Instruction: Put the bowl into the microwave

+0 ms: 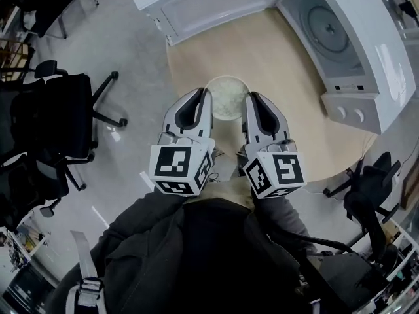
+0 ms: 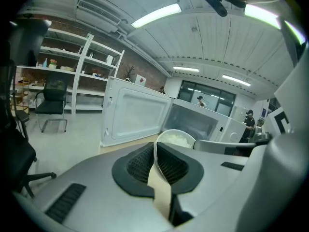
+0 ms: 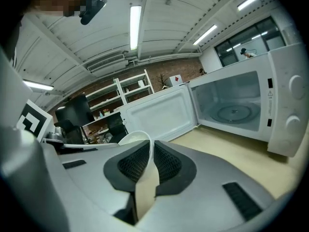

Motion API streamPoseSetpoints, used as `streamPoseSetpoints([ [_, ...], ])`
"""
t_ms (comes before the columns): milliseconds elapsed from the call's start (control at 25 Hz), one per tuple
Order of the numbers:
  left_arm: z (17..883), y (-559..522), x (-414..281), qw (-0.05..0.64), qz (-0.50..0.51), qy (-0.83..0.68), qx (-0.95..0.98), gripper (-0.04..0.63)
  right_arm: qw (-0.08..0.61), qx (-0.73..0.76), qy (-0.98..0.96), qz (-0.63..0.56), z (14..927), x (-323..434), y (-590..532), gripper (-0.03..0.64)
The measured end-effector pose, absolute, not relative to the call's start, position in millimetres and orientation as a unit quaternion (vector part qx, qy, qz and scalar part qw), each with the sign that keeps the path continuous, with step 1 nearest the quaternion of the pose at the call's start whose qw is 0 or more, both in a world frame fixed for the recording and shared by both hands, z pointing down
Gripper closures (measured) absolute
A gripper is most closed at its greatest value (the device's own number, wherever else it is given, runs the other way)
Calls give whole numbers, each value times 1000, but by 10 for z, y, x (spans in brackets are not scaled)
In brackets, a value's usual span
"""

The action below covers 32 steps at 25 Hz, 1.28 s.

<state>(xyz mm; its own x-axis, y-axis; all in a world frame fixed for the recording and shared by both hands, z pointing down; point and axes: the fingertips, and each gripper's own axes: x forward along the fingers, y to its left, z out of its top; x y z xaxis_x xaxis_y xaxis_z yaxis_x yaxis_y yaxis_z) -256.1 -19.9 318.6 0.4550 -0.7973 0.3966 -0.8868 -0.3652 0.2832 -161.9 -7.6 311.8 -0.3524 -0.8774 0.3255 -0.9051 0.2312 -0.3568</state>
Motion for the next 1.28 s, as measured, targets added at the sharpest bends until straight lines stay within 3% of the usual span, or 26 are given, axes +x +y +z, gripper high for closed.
streamPoseSetpoints([
  [480,3059,-634,-2466,203,129,-460,855,565,-3,618,-746,248,3045,-1559,-368,581],
  [1280,3217,-1206,-1249,177,183,-364,896,565,-50,697,-664,268,3247,-432,-721,581],
])
